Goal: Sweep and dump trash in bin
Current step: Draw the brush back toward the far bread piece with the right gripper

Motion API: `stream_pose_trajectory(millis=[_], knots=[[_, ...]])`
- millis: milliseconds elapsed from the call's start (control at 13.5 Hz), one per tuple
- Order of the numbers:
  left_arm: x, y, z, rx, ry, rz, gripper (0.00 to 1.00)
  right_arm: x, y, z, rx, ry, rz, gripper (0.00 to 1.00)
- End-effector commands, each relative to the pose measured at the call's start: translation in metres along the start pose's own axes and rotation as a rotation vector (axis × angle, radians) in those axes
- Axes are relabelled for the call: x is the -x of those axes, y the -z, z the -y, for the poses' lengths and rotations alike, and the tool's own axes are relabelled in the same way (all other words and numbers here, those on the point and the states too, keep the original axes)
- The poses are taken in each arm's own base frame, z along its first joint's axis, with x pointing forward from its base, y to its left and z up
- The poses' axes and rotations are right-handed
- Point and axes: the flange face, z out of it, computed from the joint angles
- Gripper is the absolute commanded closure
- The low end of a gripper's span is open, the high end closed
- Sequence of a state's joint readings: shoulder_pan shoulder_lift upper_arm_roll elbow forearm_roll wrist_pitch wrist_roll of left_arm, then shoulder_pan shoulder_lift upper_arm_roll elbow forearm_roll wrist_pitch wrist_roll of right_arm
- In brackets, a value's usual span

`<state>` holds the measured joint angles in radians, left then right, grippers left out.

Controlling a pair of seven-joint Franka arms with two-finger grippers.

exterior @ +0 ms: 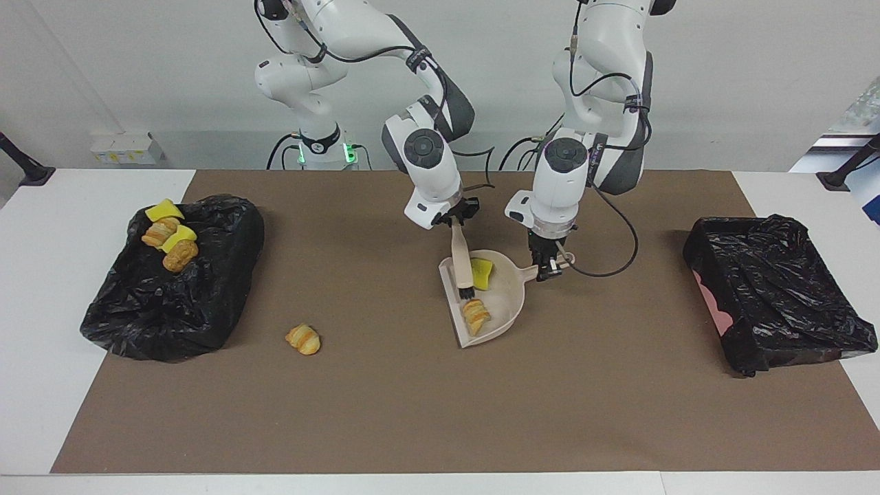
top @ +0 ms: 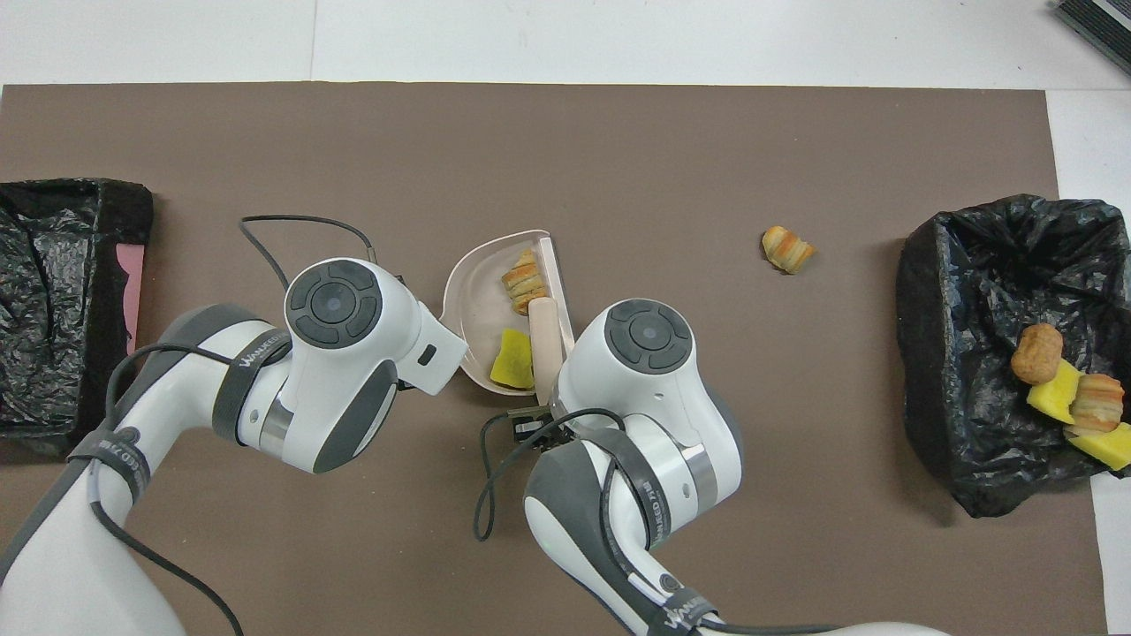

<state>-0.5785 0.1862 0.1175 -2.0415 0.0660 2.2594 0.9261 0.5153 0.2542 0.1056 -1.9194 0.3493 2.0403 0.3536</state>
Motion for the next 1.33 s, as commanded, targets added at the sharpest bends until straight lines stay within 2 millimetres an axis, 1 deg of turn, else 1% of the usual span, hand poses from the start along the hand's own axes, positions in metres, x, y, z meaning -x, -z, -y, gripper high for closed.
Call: stream_pose_trajectory(millis=[0,148,222,296,444,519,667,741,815,889,963,1037,1111,1185,1259], knots=[[0.012,0.001,-0.005,-0.021,0.032,0.003,1.0,-0.013,0.027,-0.028,0.002,-0.001,0.014,1.0],[0.012,0.002,-0.006,-0.02,0.092,0.003,1.0,-0.021,0.053,-0.063,0.064,-0.023,0.0,1.0],[0.012,0.002,-0.007,-0.017,0.102,0.004,1.0,-0.029,0.073,-0.079,0.078,-0.043,-0.01,1.0],[0.012,0.002,-0.006,-0.017,0.104,0.005,1.0,-0.034,0.085,-0.095,0.09,-0.069,0.009,1.0],[0.014,0.002,-0.006,-0.008,0.105,0.013,1.0,-0.045,0.104,-0.137,0.153,-0.114,0.014,1.0],[0.014,0.002,-0.006,-0.008,0.105,0.013,1.0,-0.049,0.109,-0.155,0.21,-0.122,-0.003,1.0],[0.014,0.002,-0.005,-0.012,0.107,0.01,1.0,-0.054,0.116,-0.191,0.347,-0.129,-0.014,1.0],[0.016,0.002,-0.003,-0.015,0.112,0.006,1.0,-0.058,0.114,-0.206,0.409,-0.121,-0.013,1.0],[0.027,0.001,0.004,-0.017,0.134,0.007,1.0,-0.06,0.118,-0.226,0.458,-0.109,-0.013,1.0],[0.027,0.0,0.005,-0.016,0.137,0.007,1.0,-0.062,0.124,-0.25,0.493,-0.075,-0.004,1.0],[0.027,0.0,0.005,-0.016,0.137,0.007,1.0,-0.064,0.124,-0.266,0.53,-0.041,0.008,1.0],[0.027,0.0,0.005,-0.016,0.137,0.007,1.0,-0.066,0.12,-0.278,0.577,-0.018,0.017,1.0],[0.028,0.0,0.005,-0.016,0.139,0.007,1.0,-0.071,0.11,-0.293,0.644,0.019,0.049,1.0],[0.028,0.0,0.005,-0.017,0.139,0.007,1.0,-0.077,0.1,-0.3,0.684,0.045,0.066,1.0],[0.028,0.0,0.005,-0.016,0.139,0.007,1.0,-0.083,0.094,-0.306,0.697,0.06,0.062,1.0]])
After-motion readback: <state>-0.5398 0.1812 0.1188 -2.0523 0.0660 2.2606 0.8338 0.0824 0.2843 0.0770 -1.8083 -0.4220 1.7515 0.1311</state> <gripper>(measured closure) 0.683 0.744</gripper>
